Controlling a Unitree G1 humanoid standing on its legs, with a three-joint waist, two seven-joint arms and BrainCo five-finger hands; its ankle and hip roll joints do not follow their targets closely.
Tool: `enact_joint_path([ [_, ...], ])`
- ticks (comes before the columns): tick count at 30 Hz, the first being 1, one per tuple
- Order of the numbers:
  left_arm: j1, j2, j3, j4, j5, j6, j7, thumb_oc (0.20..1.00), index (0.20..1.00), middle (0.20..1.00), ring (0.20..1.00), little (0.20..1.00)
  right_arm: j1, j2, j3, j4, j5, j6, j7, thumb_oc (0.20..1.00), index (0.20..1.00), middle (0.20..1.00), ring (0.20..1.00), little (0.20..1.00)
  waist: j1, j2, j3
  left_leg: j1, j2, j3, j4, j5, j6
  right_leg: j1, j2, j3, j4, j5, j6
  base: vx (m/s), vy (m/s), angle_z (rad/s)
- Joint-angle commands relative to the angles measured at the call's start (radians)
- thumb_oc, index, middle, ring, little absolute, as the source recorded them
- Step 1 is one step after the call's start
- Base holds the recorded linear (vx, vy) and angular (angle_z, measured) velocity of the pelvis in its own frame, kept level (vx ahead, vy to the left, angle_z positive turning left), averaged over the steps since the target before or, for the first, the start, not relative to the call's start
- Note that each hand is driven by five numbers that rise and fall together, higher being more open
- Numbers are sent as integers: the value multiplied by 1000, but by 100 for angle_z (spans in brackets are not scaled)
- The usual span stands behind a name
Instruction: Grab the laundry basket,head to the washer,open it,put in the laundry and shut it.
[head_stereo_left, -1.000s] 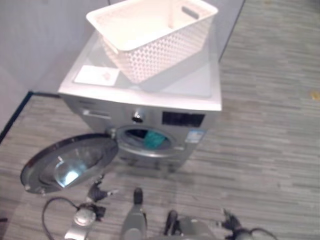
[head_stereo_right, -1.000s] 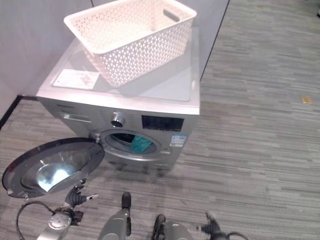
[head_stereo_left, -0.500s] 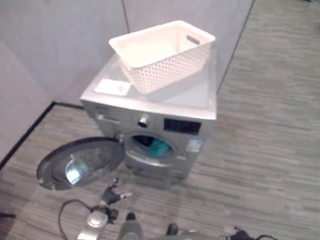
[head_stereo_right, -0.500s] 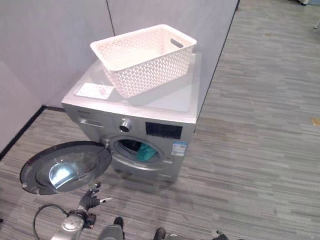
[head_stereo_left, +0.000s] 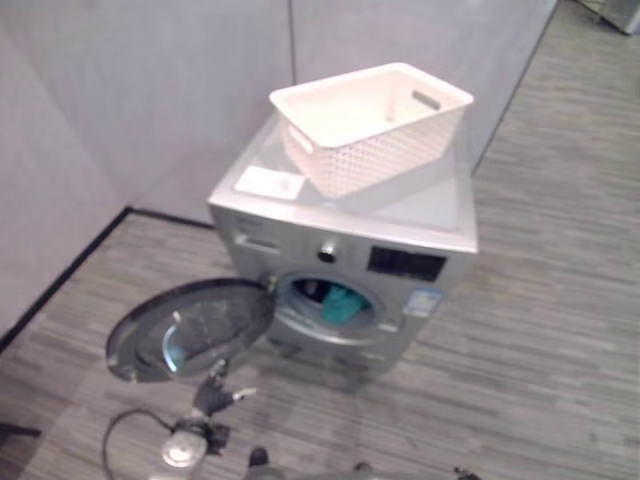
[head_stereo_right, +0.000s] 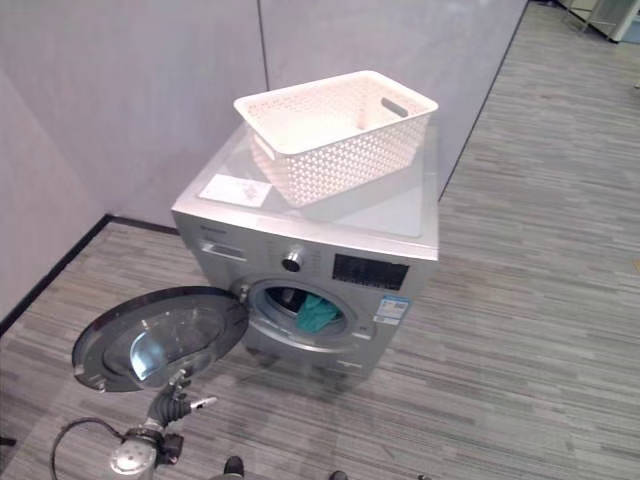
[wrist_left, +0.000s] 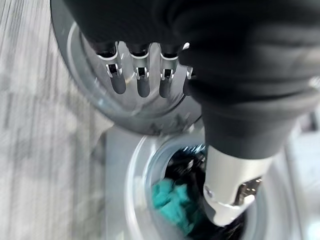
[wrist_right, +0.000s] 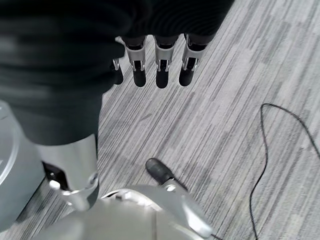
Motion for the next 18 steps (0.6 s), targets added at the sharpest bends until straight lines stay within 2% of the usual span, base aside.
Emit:
enact_joint_path([
  [1,61,66,119,-162,-1,-81,25,1000,1000,1000,1000,1000,-12,4,7,25,-33,-6,8,1000,1000,1000,1000,1000,21,-36,-15,-55,-6,-5,24,114,16,16,-13,47,40,-87,28,-7,15,8],
  [4,96,66,183,-251,-24,-95,26,1000,1000,1000,1000,1000,-10,6,7,24,-34,-8,12,1000,1000,1000,1000,1000,30,-34,-16,-59,-8,-10,27,119,13,19,-13,47,36,-86,29,-13,8,10],
  [6,142,75,278,-398,-58,-112,21,1000,1000,1000,1000,1000,-9,13,11,17,-35,-9,19,1000,1000,1000,1000,1000,42,-33,-16,-65,-10,-17,33,120,12,20,-13,47,34,-86,29,-15,0,1],
  [7,175,74,359,-497,-84,-144,19,1000,1000,1000,1000,1000,-6,18,16,13,-37,-10,26,1000,1000,1000,1000,1000,54,-32,-16,-65,-11,-22,38,118,8,27,-14,48,30,-89,29,4,-3,-15],
  [8,182,72,365,-506,-85,-139,16,1000,1000,1000,1000,1000,-5,19,20,13,-36,-10,26,1000,1000,1000,1000,1000,51,-34,-18,-65,-11,-22,39,118,8,27,-14,48,29,-89,29,14,-13,-14],
  [9,181,60,436,-576,-85,-155,44,1000,1000,1000,1000,1000,2,23,32,2,-32,-10,39,1000,1000,1000,1000,1000,61,-35,-19,-69,-14,-26,45,119,8,33,-15,46,24,-87,31,8,-11,-5],
  [10,175,62,460,-590,-63,-156,63,1000,1000,1000,1000,1000,4,25,36,-4,-31,-9,46,1000,1000,1000,1000,1000,65,-34,-21,-70,-14,-26,46,120,7,34,-15,45,22,-87,31,0,0,0],
  [13,142,83,475,-573,-13,-141,95,1000,1000,1000,1000,1000,2,22,50,-15,-35,-3,60,1000,1000,1000,1000,1000,64,-35,-23,-72,-13,-24,48,122,5,37,-15,46,20,-86,31,18,-16,5],
  [15,70,148,462,-443,125,-84,144,1000,1000,1000,1000,1000,-1,8,70,-36,-58,11,82,1000,1000,1000,1000,1000,45,-35,-32,-65,-11,-15,41,121,2,40,-13,54,21,-89,30,46,-5,-2],
  [16,64,151,458,-435,128,-87,148,1000,1000,1000,1000,1000,-2,8,68,-37,-58,11,83,1000,1000,1000,1000,1000,47,-36,-30,-65,-11,-15,40,121,2,40,-13,54,21,-89,30,63,3,-6],
  [17,-12,217,439,-317,237,-18,173,1000,1000,1000,1000,1000,-8,-8,80,-57,-79,21,96,1000,1000,1000,1000,1000,29,-35,-37,-57,-8,-6,33,119,1,40,-12,59,23,-89,31,46,7,-7],
  [18,-58,252,423,-245,275,6,188,1000,1000,1000,1000,1000,-17,-17,82,-70,-89,27,103,1000,1000,1000,1000,1000,21,-35,-38,-56,-5,-2,31,123,3,36,-12,61,24,-85,32,65,7,-7],
])
